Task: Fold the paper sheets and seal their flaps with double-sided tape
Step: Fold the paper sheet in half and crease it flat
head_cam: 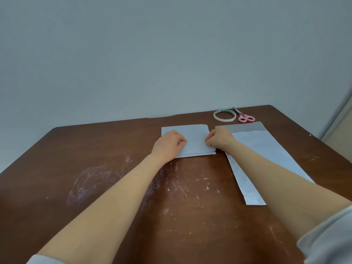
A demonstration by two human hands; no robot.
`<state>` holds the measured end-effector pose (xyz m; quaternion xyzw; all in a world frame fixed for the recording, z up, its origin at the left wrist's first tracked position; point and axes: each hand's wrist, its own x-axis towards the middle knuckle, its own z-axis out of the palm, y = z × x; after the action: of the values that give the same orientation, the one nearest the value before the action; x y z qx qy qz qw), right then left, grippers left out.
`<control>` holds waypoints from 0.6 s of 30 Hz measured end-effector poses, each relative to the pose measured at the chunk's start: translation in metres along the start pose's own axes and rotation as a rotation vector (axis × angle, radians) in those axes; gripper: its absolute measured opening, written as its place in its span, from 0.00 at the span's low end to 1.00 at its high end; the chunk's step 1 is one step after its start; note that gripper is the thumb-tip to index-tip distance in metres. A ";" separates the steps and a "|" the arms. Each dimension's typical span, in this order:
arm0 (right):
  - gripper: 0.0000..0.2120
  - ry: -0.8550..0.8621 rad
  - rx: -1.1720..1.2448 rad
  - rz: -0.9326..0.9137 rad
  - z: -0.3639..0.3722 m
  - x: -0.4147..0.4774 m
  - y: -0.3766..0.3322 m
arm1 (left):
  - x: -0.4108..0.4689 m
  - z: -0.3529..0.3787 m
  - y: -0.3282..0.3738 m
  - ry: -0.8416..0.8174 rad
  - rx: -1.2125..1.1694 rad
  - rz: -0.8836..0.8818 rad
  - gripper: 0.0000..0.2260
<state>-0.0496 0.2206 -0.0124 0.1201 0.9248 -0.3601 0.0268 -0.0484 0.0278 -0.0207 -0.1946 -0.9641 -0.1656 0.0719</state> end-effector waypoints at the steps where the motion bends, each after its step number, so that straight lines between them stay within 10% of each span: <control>1: 0.12 -0.004 -0.010 0.002 0.000 0.000 0.000 | 0.004 0.001 0.001 0.004 0.024 -0.003 0.14; 8: 0.12 0.011 -0.218 0.000 -0.007 0.005 -0.008 | 0.039 0.002 0.007 -0.233 0.195 0.005 0.24; 12: 0.17 0.226 -0.349 -0.316 -0.005 0.006 -0.026 | 0.043 0.011 0.000 -0.311 0.276 0.003 0.25; 18: 0.26 -0.159 -0.422 -0.500 0.037 0.016 -0.044 | 0.041 0.012 -0.002 -0.361 0.318 0.023 0.24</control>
<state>-0.0770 0.1675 -0.0127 -0.1474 0.9747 -0.1643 0.0341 -0.0874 0.0447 -0.0246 -0.2184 -0.9730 0.0264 -0.0702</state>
